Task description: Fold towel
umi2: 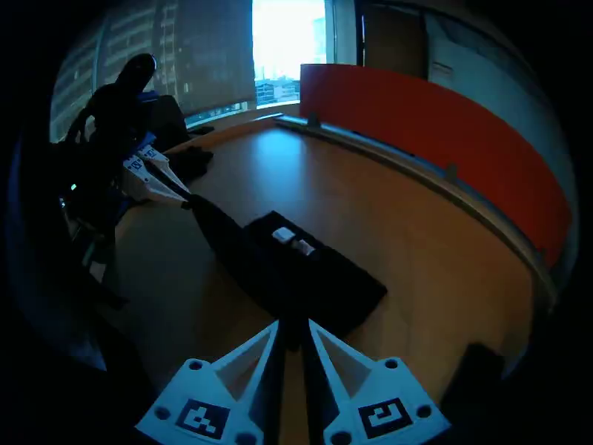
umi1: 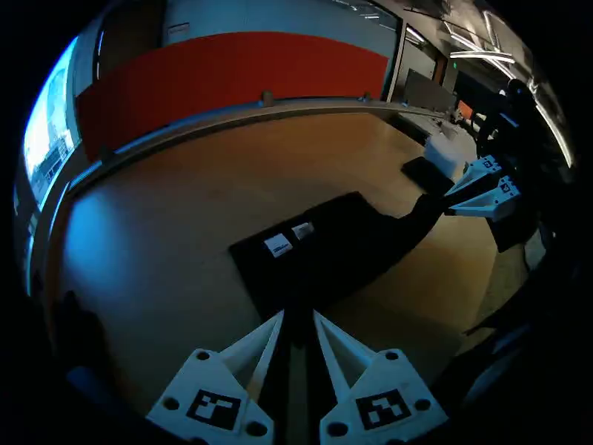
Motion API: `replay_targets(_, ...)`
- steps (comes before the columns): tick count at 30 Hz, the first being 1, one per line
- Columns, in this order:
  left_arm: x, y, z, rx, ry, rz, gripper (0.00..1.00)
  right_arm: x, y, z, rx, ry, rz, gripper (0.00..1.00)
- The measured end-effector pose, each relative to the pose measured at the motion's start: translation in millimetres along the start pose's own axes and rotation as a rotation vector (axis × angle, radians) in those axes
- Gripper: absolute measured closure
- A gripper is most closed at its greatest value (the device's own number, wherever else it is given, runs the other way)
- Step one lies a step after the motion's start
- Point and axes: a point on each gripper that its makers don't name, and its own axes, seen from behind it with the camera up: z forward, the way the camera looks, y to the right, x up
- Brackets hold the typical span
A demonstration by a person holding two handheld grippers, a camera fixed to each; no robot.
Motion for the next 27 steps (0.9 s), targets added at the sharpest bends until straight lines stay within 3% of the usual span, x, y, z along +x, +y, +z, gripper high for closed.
replay_targets(15,15.3,-20.4,51.7,0.046,-0.028,0.027,0.88,-7.1,42.0,38.6,-0.028,-0.058,-0.005,0.87)
replay_targets(27,12.7,-27.0,75.9,0.044,-0.063,0.04,0.87,-14.9,58.9,56.3,-0.024,-0.078,0.008,0.87)
